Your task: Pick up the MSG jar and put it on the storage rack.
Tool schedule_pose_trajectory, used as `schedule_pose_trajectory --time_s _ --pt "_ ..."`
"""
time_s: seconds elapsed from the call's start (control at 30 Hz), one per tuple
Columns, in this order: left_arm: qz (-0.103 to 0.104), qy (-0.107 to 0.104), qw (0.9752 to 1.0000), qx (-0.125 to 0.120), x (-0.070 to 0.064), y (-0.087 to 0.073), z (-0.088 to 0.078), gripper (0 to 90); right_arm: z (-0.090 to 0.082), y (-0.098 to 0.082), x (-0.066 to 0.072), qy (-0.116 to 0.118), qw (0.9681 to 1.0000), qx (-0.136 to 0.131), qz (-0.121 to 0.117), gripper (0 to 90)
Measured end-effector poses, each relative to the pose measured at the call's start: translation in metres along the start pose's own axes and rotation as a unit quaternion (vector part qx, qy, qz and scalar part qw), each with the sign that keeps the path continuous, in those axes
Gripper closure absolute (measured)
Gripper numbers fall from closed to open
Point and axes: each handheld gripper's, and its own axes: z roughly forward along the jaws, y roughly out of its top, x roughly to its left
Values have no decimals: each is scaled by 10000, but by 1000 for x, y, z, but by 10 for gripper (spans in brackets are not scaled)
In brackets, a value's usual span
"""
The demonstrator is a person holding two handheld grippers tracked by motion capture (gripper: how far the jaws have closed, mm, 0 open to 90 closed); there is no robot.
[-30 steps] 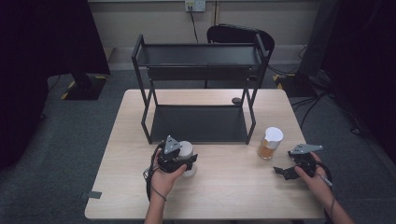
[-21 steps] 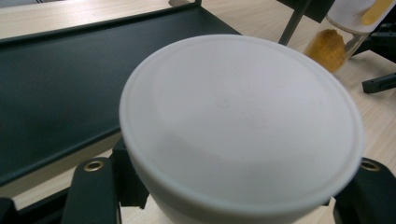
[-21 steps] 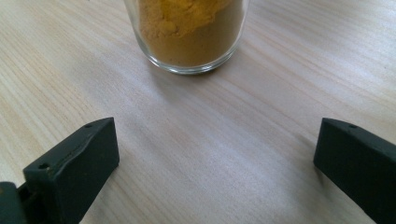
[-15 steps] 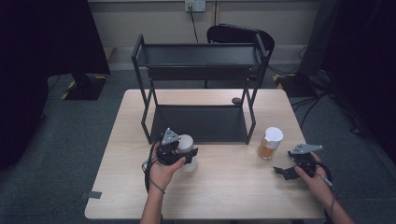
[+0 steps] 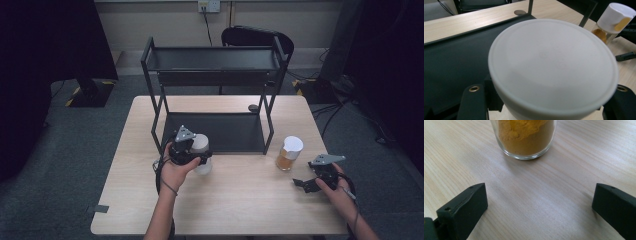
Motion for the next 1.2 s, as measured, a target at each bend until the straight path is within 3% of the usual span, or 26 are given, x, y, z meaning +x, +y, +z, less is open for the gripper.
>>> schedule_pose_trajectory --time_s 0.63,1.2 --pt "92 -67 9999 -73 6 46 -3 343 0 0 0 0 10000 1 0 0" --pt "98 -76 9998 -184 11 77 -7 343 0 0 0 0 10000 2 0 0"
